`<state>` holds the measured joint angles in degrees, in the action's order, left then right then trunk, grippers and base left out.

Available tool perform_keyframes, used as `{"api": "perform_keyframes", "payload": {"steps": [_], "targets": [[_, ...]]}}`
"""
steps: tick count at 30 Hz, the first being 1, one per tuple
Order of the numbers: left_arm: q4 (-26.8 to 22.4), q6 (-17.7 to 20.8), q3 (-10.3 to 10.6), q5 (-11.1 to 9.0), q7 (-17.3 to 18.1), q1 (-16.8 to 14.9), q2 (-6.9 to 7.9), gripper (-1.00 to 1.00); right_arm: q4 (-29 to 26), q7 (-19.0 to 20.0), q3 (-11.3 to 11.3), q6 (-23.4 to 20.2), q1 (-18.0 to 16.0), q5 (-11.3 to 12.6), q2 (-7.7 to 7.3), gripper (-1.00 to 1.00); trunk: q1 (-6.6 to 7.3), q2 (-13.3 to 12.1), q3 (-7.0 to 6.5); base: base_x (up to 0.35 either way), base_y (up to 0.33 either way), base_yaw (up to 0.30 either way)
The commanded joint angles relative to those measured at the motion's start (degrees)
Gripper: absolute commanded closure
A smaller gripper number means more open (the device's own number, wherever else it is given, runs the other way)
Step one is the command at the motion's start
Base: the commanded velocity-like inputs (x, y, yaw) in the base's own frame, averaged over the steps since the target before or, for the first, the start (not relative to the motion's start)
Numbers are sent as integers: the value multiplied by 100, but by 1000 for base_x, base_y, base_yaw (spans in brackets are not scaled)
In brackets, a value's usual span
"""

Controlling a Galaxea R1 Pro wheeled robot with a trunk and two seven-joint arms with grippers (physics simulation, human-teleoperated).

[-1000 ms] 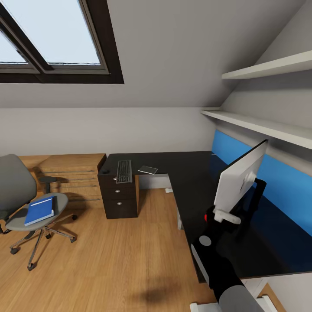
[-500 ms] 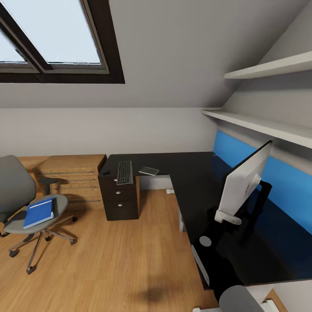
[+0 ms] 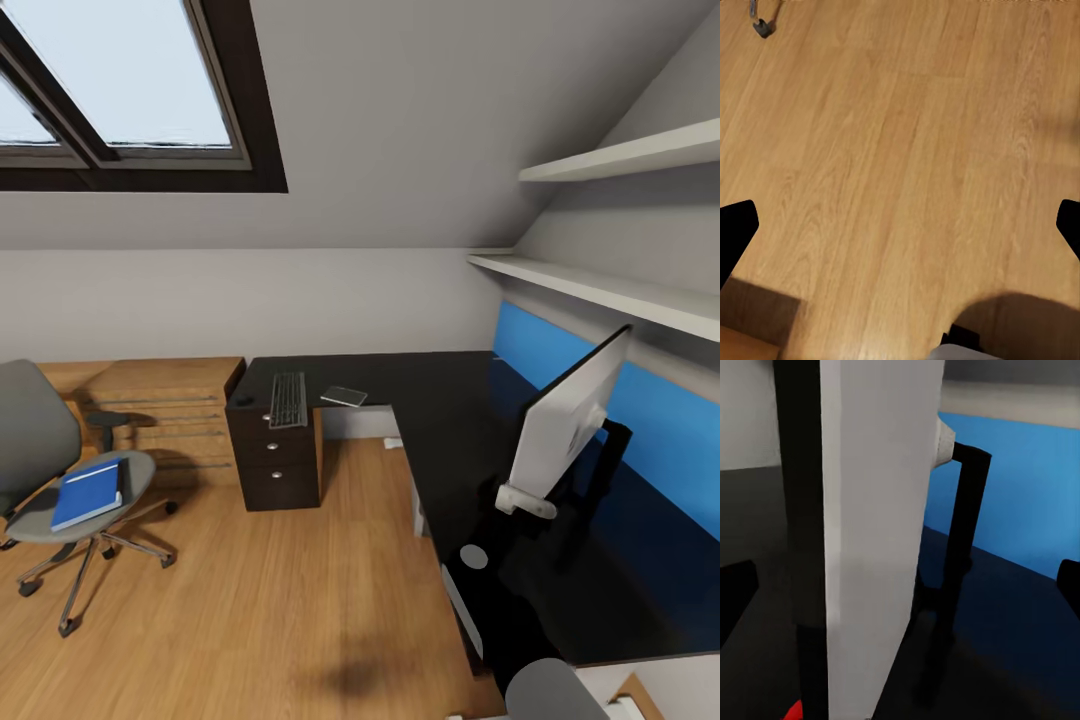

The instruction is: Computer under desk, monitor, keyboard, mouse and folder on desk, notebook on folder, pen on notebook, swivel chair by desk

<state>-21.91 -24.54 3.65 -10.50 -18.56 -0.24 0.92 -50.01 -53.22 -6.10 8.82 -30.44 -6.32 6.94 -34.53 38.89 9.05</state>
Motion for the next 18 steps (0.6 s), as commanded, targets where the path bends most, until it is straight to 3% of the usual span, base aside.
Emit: {"api": "perform_keyframes", "payload": {"steps": [1, 18], "targets": [[-1, -17, 40, -48, -25, -2, 5, -100, 6, -20, -2, 25, -5, -8, 1, -100, -4, 7, 9, 185, 0, 0], [0, -16, 40, -49, -25, -2, 5, -100, 8, -13, 7, 24, -5, -9, -26, -100, -4, 7, 9, 82, 27, 0]]}}
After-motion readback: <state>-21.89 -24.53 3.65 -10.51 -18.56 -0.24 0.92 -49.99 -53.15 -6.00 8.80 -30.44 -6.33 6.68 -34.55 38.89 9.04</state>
